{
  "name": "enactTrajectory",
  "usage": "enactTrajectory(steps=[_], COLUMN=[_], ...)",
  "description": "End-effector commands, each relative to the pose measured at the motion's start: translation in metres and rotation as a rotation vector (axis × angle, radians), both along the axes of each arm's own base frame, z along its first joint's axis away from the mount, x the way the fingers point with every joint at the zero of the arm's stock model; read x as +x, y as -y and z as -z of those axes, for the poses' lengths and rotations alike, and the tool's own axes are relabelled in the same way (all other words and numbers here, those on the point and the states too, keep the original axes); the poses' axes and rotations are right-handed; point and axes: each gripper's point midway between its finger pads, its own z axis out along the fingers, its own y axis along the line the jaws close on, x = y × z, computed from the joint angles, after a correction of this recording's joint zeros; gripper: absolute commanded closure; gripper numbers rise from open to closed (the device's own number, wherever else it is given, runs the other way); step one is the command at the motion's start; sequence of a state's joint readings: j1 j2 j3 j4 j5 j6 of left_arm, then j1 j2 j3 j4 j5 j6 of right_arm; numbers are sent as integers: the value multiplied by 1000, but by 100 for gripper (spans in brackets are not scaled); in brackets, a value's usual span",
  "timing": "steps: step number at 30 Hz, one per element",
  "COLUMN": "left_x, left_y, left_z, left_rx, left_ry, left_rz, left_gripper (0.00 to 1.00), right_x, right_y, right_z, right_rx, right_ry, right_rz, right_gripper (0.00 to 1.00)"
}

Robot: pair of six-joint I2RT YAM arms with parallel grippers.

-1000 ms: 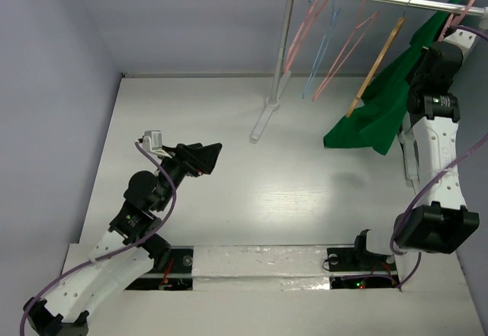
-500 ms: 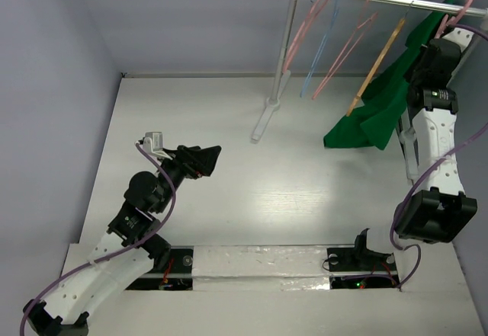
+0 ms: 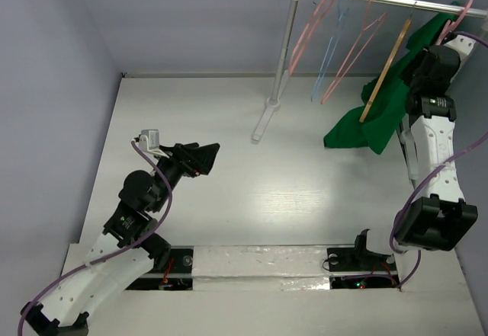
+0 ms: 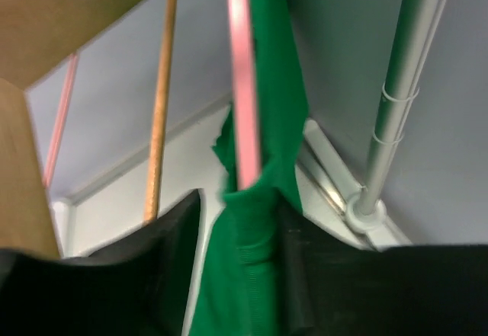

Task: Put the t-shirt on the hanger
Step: Place the hanger at the clothesline, then reset both arms

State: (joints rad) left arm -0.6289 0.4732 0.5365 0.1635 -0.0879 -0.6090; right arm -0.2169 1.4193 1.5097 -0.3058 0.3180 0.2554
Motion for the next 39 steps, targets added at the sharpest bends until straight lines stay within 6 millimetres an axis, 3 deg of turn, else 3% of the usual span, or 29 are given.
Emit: enactTrajectory(steps=[1,2,4,5,8,14,17,18,19,23,25,27,32,34,35,39], left_x=[-7,-7,-7,-7,-6,-6,-10,-10,-11,-14,-15,-18,-24,-30,-31,-38], left_y=[-4,-5,-8,-9,-14,-25,-29,-31,-32,-37,-36,-35,-36,-39,-40,-46], left_z=[-33,-35,-43,-44,-55,-79,-95,-98,-101,-113,-115,-119,-127,-132,-133,-136], left_rx=[-30,-30,-33,-27,-20,-16,-19,-17,-14,-6,-1,7,9,5,6,-2], left_ry=[77,81,93,94,103,137,169,173,177,188,188,194,209,231,237,267], left_rz=[1,-3,-13,-18,-44,-92,-101,-107,-111,-123,-116,-101,-83,-82,-82,-90], left_gripper=[1,1,1,1,1,1,1,1,1,1,1,1,1,1,1,1], right_x=[-12,-14,-24,-28,-48,-99,-111,-124,-125,-147,-165,-173,-216,-228,-241,-264], right_y=[-7,-9,-15,-17,-26,-37,-48,-57,-62,-93,-119,-139,-185,-202,-209,-220], right_z=[-44,-46,-58,-64,-85,-113,-103,-109,-98,-87,-91,-83,-87,-80,-83,-78], right_rx=[5,12,16,21,28,34,51,52,66,139,158,193,207,207,195,163], right_ry=[123,128,160,175,229,330,333,360,345,383,419,415,464,460,486,513], right_rz=[-29,-32,-49,-55,-74,-68,-108,-140,-161,-290,-411,-506,-730,-828,-854,-905], right_gripper=[50,39,29,16,0,0,0,0,0,0,0,0,0,0,0,0])
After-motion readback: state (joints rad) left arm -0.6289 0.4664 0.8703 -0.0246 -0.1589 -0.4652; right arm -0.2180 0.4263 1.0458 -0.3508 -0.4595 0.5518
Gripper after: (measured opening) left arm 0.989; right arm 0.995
